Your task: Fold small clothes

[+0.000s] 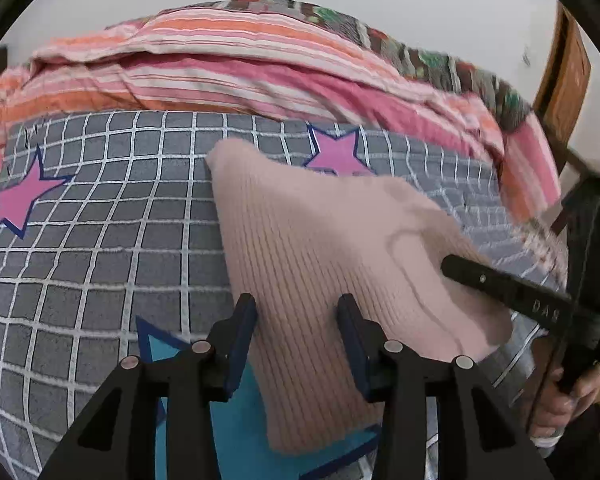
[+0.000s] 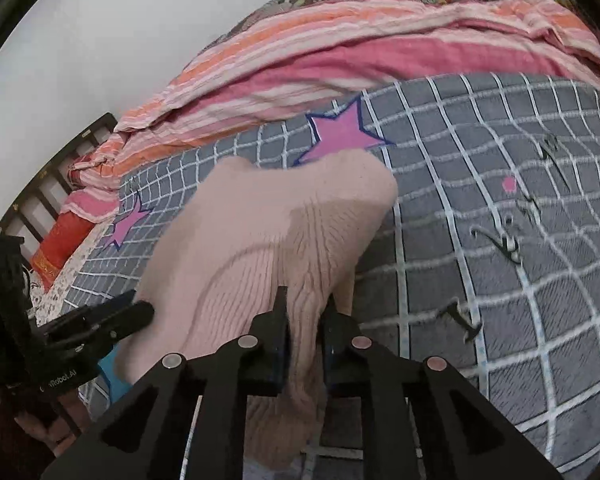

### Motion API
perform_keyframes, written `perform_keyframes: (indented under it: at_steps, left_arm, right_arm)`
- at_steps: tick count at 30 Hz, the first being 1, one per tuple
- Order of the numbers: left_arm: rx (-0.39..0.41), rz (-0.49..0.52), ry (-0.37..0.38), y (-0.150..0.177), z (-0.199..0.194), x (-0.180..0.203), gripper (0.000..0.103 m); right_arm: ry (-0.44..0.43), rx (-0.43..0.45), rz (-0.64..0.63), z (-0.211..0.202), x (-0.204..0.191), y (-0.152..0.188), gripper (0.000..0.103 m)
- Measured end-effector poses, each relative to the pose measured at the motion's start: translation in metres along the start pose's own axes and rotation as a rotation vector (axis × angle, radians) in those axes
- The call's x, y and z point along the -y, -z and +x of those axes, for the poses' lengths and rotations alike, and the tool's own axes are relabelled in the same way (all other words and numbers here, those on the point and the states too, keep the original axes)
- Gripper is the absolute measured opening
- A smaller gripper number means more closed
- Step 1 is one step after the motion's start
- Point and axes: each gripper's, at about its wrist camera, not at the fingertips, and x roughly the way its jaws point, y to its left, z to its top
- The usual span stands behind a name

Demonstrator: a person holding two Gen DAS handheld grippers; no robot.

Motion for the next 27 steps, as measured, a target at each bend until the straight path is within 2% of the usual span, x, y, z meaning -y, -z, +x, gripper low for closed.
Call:
perform_keyframes:
  at_steps: [4,7,9,11,14,16,17,19,22,27]
  left_arm:
    - [0.010,-0.037,-0.060,-0.025,0.013,-0.016,0.043]
    - [-0.007,-0.081,-0.064,-0.038,0.031,-0.031,0.043]
    - [-0.014,-0.098,-0.071,-0.041,0.042,-0.040,0.044]
    - [-0.015,-0.106,-0.073,-0.045,0.049,-0.046,0.046]
    - [-0.009,-0.090,-0.098,-0.055,0.062,-0.047,0.043]
    - [-0.012,-0.069,-0.168,-0.065,0.078,-0.048,0.040]
    - [-0.020,-0.069,-0.175,-0.069,0.085,-0.050,0.038]
    - [-0.039,-0.078,-0.152,-0.073,0.100,-0.054,0.035]
    - [-0.038,-0.070,-0.162,-0.072,0.107,-0.054,0.035]
    - [-0.026,-0.060,-0.156,-0.068,0.103,-0.050,0.033]
  right_arm:
    - [0.027,0.045,-0.058,0.000,-0.015,-0.021,0.020]
    - [0.052,0.066,-0.070,0.008,-0.020,-0.034,0.021]
    - [0.085,0.048,-0.068,0.019,-0.017,-0.035,0.021]
    - [0.129,-0.010,-0.071,0.034,-0.008,-0.028,0.024]
    - [0.101,0.001,-0.062,0.033,0.001,-0.024,0.024]
    - [0.091,-0.006,-0.061,0.032,0.003,-0.025,0.024]
    - [0.085,-0.007,-0.056,0.033,0.005,-0.024,0.024]
    - [0.075,-0.008,-0.049,0.034,0.009,-0.022,0.024]
    - [0.070,-0.009,-0.036,0.035,0.011,-0.022,0.024]
    - [0.073,-0.005,-0.028,0.035,0.012,-0.022,0.026]
